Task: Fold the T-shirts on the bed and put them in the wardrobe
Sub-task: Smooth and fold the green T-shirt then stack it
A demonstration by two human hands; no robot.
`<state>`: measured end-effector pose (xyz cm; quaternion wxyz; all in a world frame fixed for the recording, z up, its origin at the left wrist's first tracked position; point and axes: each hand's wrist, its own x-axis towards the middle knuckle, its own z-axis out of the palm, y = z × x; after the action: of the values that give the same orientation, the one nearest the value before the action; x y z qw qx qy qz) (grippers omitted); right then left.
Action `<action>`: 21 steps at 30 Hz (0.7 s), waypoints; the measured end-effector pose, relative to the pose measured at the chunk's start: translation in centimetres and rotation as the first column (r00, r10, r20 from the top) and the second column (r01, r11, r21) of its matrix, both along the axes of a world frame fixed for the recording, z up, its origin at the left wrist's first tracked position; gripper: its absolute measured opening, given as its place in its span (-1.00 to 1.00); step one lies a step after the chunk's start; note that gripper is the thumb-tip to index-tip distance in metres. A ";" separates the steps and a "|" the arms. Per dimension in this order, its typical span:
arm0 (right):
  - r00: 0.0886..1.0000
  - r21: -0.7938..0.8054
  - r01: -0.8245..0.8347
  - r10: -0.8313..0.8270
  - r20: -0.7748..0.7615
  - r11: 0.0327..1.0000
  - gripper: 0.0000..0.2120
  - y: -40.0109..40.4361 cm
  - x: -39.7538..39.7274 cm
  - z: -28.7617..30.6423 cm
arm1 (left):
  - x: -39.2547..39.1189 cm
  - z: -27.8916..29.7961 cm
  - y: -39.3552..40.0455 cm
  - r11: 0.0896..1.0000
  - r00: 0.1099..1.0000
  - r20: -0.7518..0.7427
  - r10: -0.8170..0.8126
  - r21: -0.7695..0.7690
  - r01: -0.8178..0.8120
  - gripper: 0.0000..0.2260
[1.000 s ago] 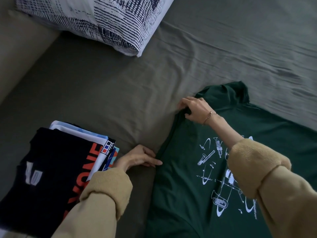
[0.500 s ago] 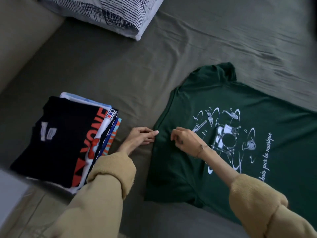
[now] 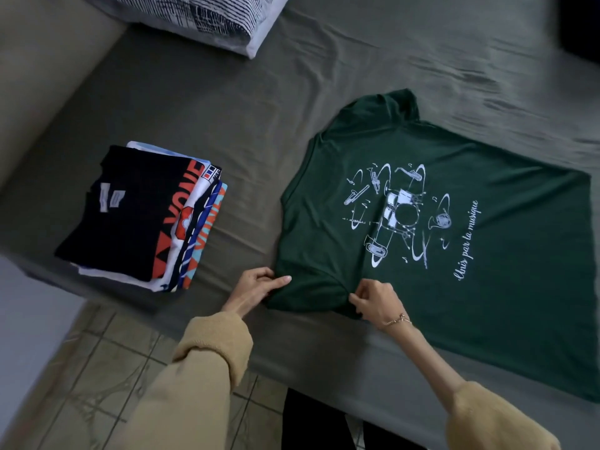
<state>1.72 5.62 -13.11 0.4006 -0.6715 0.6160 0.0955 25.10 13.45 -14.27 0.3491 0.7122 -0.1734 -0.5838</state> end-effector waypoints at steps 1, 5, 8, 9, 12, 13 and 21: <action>0.999 0.013 0.038 -0.038 -0.035 0.999 -0.78 0.7 -0.4 0.2 | -0.3 0.1 0.6 1.000 1.000 -0.003 -0.010 0.003 0.010 -0.85; 0.967 0.056 0.234 -0.227 -0.112 0.971 -0.71 1.9 -1.3 0.6 | -0.5 1.0 1.8 0.994 0.993 -0.032 -0.110 0.014 0.110 -0.81; 0.838 0.294 0.532 -0.542 -0.054 0.794 -0.74 2.2 -0.8 0.6 | -0.7 2.0 1.7 0.970 0.970 -0.036 -0.242 0.012 0.243 -0.72; 0.774 0.387 0.600 -0.631 -0.056 0.701 -0.75 2.3 -0.5 0.6 | -0.8 2.2 1.5 0.961 0.961 -0.023 -0.276 0.018 0.277 -0.71; 0.626 0.548 0.673 -0.777 -0.062 0.498 -0.80 2.8 0.1 0.2 | -1.1 2.8 1.3 0.953 0.954 0.005 -0.300 0.036 0.299 -0.75; 0.578 0.586 0.678 -0.814 -0.053 0.444 -0.83 3.0 0.2 0.0 | -1.2 2.8 1.3 0.957 0.958 -0.009 -0.286 0.044 0.286 -0.79; 0.313 0.576 0.760 -0.946 0.080 0.300 -0.76 4.5 1.9 1.0 | -1.5 3.4 2.5 0.966 0.981 -0.163 -0.108 0.216 0.143 -0.73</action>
<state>3.59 10.10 -12.10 0.6426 -0.1159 0.7429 -0.1474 23.65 15.92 -10.87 0.2401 0.6889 -0.1238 -0.6726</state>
